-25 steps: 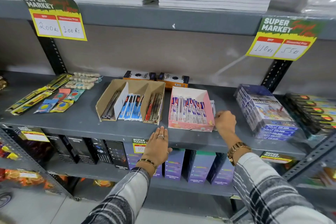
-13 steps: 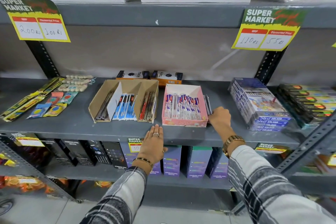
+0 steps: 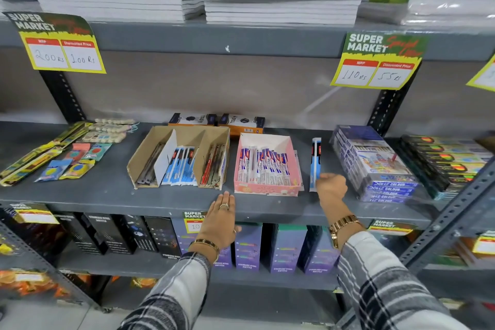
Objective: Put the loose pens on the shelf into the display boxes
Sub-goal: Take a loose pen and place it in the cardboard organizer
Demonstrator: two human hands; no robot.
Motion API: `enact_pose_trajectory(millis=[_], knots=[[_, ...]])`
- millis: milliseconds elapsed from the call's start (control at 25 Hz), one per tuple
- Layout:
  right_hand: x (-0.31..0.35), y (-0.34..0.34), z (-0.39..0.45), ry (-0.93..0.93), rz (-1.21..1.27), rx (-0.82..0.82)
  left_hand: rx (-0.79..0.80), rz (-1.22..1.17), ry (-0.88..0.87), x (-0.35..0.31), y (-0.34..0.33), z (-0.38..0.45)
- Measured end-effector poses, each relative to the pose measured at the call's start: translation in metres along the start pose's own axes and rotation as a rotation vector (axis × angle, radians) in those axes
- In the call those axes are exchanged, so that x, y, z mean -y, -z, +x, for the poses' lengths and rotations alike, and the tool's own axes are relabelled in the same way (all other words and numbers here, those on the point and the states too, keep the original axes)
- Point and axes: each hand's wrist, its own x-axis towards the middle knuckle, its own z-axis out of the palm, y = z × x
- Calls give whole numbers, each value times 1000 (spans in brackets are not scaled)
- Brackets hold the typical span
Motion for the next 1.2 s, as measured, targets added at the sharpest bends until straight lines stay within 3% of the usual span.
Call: enact_pose_trajectory(millis=[160,400,720,1200], knots=[[10,5,-4,9,180,-6,-48,-57,-19,8,2,-3],[40,-8,-25,69,239,78,-103,-65,45,40,-3,-17],[93,-98,-98,281,171,375,-151,-140,256,105,-2,-34],[129,-201,-188,612,-414,503,-226,-187,209,135,-9,-35]])
